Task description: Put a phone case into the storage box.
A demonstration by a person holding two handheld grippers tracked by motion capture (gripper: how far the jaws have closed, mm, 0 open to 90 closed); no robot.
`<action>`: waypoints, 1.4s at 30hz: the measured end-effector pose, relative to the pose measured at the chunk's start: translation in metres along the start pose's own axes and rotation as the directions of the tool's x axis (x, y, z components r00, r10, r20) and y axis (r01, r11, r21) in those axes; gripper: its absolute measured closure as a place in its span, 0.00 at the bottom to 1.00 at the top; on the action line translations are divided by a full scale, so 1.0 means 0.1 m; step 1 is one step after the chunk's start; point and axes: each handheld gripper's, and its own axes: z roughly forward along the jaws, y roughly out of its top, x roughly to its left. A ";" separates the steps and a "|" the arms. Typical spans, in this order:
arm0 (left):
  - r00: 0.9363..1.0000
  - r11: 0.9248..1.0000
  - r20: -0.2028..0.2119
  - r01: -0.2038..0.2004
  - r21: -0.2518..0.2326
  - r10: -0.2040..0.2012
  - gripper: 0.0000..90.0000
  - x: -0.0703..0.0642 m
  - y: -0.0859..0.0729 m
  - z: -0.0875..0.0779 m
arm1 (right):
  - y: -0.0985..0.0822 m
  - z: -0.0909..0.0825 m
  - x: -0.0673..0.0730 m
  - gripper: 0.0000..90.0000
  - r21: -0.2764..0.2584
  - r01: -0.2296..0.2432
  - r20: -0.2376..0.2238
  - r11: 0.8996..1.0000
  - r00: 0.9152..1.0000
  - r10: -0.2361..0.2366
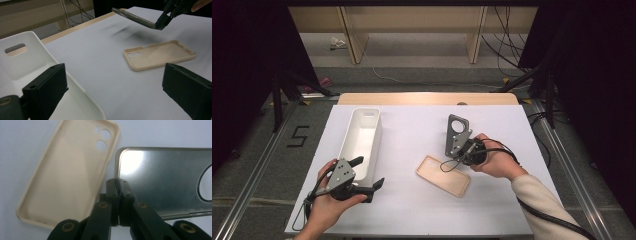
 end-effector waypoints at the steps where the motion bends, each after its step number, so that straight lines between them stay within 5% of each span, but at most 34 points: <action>1: 1.000 1.000 -0.001 0.001 0.001 -0.001 0.06 0.00 0.00 0.00 | -0.01 -0.01 0.01 0.99 -0.009 -0.004 0.001 1.000 1.000 0.004; 20: 1.000 1.000 -0.013 0.008 -0.002 -0.008 0.07 0.01 0.03 0.02 | -0.06 -0.23 0.19 0.99 -0.193 -0.059 -0.056 0.979 0.997 0.049; 29: 1.000 1.000 0.009 0.010 -0.013 -0.010 0.08 0.02 0.30 0.19 | -0.05 -0.28 0.33 0.99 -0.238 -0.056 -0.078 0.970 0.996 0.038; 42: 0.997 0.997 0.078 0.000 0.075 -0.006 0.09 0.00 0.69 0.63 | 0.00 -0.29 0.53 0.99 -0.277 -0.036 -0.092 0.960 0.996 0.011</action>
